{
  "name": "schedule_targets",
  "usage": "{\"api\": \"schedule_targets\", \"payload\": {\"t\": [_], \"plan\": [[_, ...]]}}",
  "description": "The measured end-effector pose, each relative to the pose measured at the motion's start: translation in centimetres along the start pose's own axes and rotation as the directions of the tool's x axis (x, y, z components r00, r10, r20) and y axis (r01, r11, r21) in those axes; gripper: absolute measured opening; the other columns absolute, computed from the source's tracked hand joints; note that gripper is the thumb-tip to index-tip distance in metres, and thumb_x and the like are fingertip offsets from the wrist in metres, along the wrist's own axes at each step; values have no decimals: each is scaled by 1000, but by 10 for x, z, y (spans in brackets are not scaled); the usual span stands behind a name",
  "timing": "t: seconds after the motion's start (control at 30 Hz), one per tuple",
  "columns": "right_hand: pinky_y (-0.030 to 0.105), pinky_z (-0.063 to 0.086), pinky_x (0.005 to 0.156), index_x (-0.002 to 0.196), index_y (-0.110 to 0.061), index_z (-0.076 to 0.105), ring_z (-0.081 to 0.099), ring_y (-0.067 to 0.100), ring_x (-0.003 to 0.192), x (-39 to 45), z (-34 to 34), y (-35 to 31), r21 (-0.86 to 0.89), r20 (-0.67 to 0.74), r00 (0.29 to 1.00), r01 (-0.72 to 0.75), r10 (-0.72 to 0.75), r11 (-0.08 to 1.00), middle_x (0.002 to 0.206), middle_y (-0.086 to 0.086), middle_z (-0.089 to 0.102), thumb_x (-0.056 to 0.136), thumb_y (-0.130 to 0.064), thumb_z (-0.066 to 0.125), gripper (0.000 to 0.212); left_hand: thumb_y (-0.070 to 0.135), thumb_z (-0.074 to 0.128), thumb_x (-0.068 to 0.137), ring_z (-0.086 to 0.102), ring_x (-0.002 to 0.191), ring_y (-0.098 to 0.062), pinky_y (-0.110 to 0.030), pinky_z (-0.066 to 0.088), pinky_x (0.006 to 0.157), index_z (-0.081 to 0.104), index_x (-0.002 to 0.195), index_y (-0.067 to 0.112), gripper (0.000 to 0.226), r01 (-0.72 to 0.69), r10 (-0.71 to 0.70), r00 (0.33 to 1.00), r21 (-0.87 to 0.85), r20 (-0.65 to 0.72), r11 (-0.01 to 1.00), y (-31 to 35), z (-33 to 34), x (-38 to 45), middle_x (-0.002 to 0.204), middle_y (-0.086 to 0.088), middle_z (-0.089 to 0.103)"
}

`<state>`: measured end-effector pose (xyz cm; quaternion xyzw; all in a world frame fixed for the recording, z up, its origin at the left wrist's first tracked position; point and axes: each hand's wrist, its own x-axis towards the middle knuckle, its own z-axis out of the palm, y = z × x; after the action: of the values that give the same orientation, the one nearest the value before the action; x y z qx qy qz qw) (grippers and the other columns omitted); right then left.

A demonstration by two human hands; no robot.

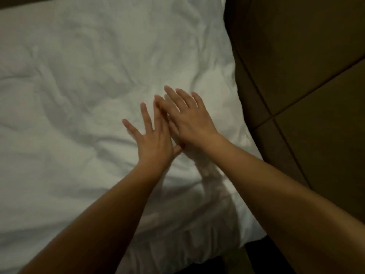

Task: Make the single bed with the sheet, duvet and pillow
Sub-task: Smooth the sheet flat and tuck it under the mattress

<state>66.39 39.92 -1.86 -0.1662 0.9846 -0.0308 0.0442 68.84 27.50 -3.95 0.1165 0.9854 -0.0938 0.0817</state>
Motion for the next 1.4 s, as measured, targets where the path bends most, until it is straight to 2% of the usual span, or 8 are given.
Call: {"api": "schedule_targets", "payload": {"t": [0.2,0.43,0.6,0.77,0.93,1.13,1.33,1.4], "plan": [[61,0,111,152,-17,10,7,44,142,-25,38,57,-329,342,789,-408,510,852,158,14,10,101,-46,17,59,73,26,86,-25,139,-39,-74,1,101,-19,148,32,87,-73,93,985,-134,148,988,-1,29,0,153,-6,-31],[56,2,114,152,-29,6,4,30,146,-15,34,-16,-14,141,987,80,-77,997,160,5,4,102,-37,25,54,72,18,83,-19,143,-34,-73,2,102,-8,151,22,88,-53,82,983,-172,166,984,6,30,-16,157,-4,-18],[62,2,111,151,-31,-5,0,39,144,-24,51,35,-201,410,849,-272,333,941,160,1,-7,101,-46,13,56,67,28,80,30,139,-35,-72,29,93,36,145,21,80,3,22,987,-159,157,987,-30,43,-38,153,-8,28],[53,15,115,145,-6,29,23,37,139,-19,41,-14,-141,185,951,-224,248,964,151,19,26,100,-26,30,50,64,26,93,-18,144,-29,-65,-1,108,-19,148,27,80,106,-31,957,-247,288,963,-41,46,-58,155,-4,-26],[56,44,95,127,-2,54,54,43,117,-19,49,-85,-71,100,993,71,-64,995,127,27,55,89,-27,46,46,64,24,93,-23,143,-29,-62,-2,110,-22,147,24,82,241,-157,930,-232,331,942,-73,46,-87,153,-6,-32],[56,50,83,122,-10,45,63,41,103,-22,45,-157,-71,135,938,330,-319,941,114,24,63,95,-33,16,46,63,23,94,-23,142,-29,-61,-3,110,-23,147,20,82,419,-307,859,-218,411,881,-141,62,-151,152,-6,-33],[54,51,85,121,-14,47,64,40,101,-38,74,-234,-116,156,870,486,-467,866,113,22,64,85,-33,56,41,62,22,95,-22,142,-30,-59,-3,111,-18,149,19,80,523,-367,793,-234,486,820,-193,75,-210,153,-7,-30],[52,46,89,120,-15,46,64,39,99,-47,86,-264,-119,135,862,504,-489,855,111,20,65,96,-35,38,33,60,23,95,-20,143,-30,-59,-3,111,-16,150,18,79,522,-367,805,-262,466,812,-206,83,-236,154,-7,-28]]}}
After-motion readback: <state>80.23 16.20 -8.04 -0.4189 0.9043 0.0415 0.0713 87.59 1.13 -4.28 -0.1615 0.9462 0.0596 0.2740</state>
